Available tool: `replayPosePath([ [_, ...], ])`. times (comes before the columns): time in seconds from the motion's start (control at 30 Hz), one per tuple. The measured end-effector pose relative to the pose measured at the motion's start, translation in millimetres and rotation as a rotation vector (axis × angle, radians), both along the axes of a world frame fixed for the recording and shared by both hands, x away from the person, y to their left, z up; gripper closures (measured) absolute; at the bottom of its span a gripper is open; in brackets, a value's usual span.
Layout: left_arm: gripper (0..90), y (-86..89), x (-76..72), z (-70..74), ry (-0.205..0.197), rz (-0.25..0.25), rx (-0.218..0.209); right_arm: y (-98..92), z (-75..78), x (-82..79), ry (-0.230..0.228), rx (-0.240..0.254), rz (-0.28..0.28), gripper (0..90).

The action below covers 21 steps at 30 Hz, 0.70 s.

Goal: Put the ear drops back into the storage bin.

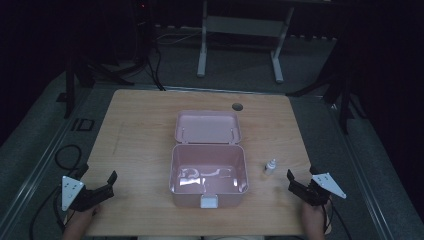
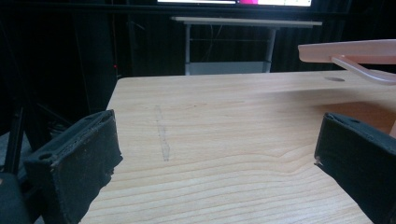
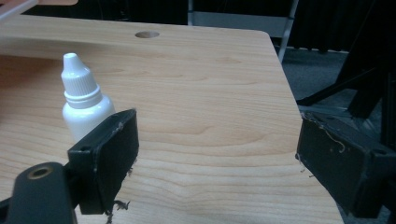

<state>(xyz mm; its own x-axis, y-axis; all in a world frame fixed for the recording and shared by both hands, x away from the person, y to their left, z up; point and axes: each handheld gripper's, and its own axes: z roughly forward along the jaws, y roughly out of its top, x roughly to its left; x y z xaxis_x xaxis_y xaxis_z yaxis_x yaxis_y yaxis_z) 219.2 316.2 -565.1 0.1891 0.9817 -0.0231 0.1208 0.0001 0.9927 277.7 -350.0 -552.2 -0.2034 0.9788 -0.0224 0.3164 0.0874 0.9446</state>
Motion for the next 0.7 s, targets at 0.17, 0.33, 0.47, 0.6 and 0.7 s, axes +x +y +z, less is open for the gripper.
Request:
replayPosePath([
  [0.17, 0.4, 0.0, 0.0, 0.0, 0.000, -0.003, 0.000, 0.4, 0.6, 2.3, 0.014, -0.001, 0.032, 12.6],
  [0.33, 0.4, 0.6, 0.1, 0.0, -0.001, -0.010, -0.002, 8.8, 8.0, 3.4, 0.016, -0.010, 0.110, 13.0],
  [0.47, 0.4, 0.7, 0.1, -0.1, -0.002, -0.013, -0.003, 16.0, 9.7, 1.6, 0.047, -0.063, 0.129, 13.0],
  [0.6, 0.4, 0.7, 0.1, -0.1, -0.002, -0.015, -0.004, 15.0, 11.5, -0.2, 0.076, -0.064, 0.122, 13.8],
  [0.7, 0.4, 0.7, 0.1, -0.1, -0.003, -0.017, -0.006, 11.2, 13.7, 0.4, 0.106, -0.061, 0.129, 13.8],
])
